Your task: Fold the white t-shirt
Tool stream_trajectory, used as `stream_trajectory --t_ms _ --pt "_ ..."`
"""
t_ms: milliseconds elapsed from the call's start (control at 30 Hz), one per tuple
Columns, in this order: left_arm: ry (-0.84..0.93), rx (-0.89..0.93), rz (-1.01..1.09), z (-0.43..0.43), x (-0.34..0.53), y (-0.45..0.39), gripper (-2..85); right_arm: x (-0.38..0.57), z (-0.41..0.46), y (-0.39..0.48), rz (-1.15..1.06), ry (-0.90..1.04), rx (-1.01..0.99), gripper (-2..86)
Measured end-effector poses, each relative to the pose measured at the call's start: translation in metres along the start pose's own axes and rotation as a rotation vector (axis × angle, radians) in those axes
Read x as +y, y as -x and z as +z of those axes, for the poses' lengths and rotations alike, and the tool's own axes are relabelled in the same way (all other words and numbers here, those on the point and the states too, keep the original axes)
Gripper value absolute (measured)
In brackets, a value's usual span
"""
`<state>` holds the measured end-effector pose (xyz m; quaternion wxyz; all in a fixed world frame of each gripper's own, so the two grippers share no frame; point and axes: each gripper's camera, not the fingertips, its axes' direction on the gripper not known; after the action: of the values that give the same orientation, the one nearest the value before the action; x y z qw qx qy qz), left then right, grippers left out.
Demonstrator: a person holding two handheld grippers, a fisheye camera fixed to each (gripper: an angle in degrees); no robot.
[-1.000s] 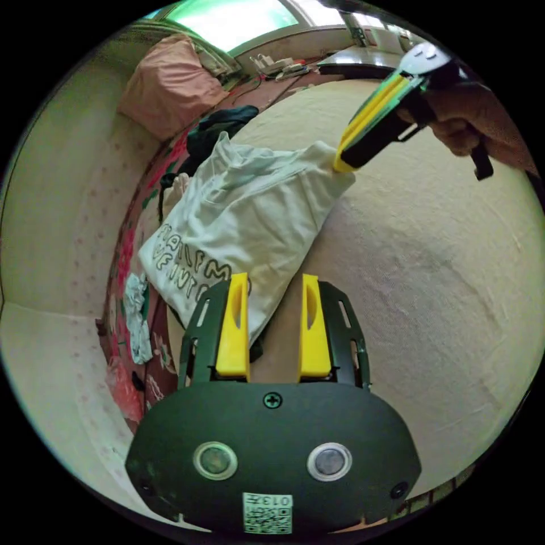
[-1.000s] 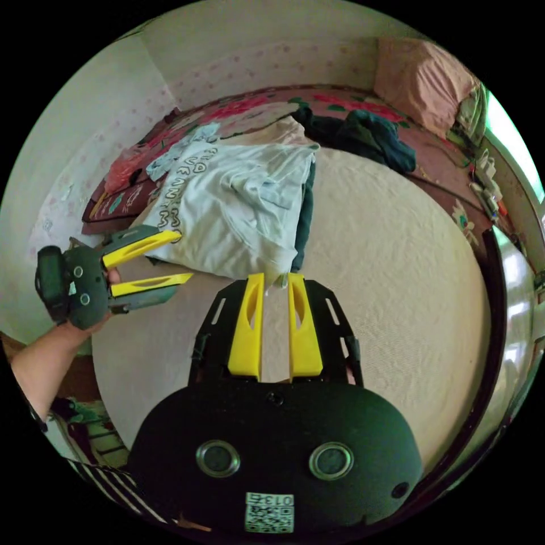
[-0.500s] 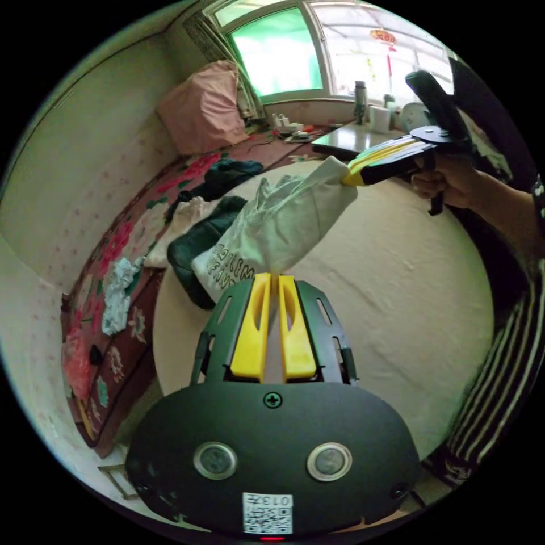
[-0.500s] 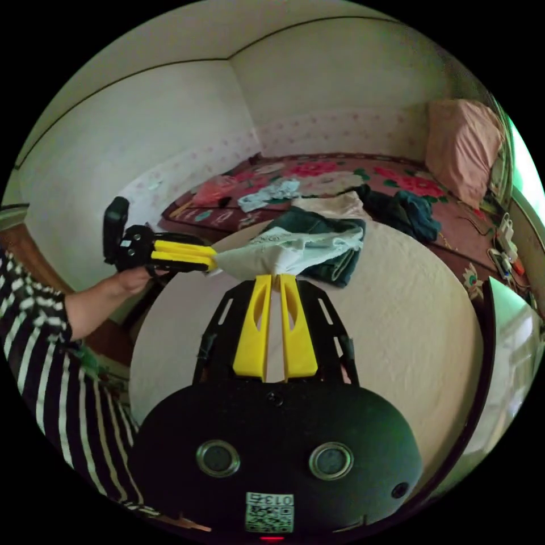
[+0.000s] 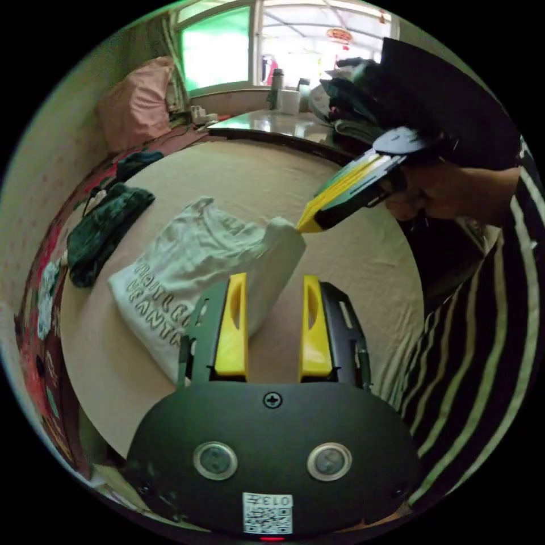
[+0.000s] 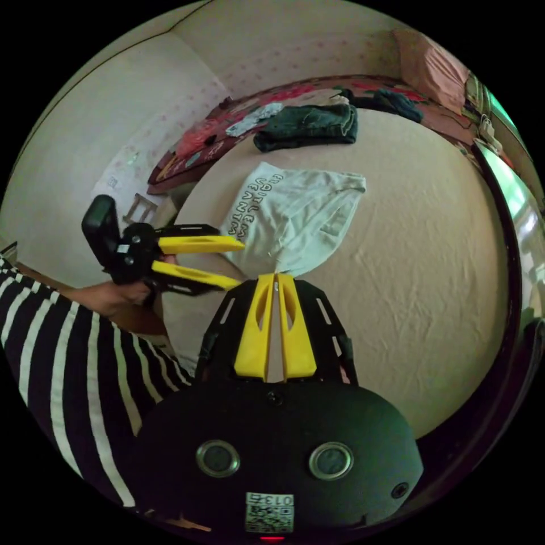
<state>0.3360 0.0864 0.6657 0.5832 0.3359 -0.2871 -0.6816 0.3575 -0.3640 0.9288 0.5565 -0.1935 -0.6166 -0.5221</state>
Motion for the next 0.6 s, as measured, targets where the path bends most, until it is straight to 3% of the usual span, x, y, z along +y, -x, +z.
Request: stream_trajectory --t_ms 100,167,200,267,367,433,600 --pt "0.115 -0.01 0.151 0.027 -0.012 -0.009 13.1 -0.01 -0.005 0.005 -0.026 -0.021 -0.043 0.2" --pt "0.209 -0.137 0.21 0.035 -0.01 -0.008 1.8 -0.016 -0.008 0.012 -0.061 -0.029 -0.061 0.2" --pt "0.201 -0.133 0.2 0.032 -0.008 -0.004 1.4 -0.018 -0.01 0.017 -0.088 -0.029 -0.03 0.3" --pt "0.144 -0.04 0.054 0.016 0.008 0.024 0.5 -0.017 -0.015 0.02 -0.068 -0.049 0.068 0.4" --pt "0.169 -0.048 -0.152 0.003 0.045 0.066 1.0 -0.006 -0.015 0.009 0.007 -0.059 0.151 1.1" --pt "0.067 0.02 -0.204 -0.008 0.063 0.079 2.7 0.004 -0.004 -0.004 0.059 -0.006 0.186 2.1" --pt "0.094 0.081 0.092 0.012 0.052 0.045 9.5 0.002 0.016 -0.02 0.087 0.009 0.215 4.5"
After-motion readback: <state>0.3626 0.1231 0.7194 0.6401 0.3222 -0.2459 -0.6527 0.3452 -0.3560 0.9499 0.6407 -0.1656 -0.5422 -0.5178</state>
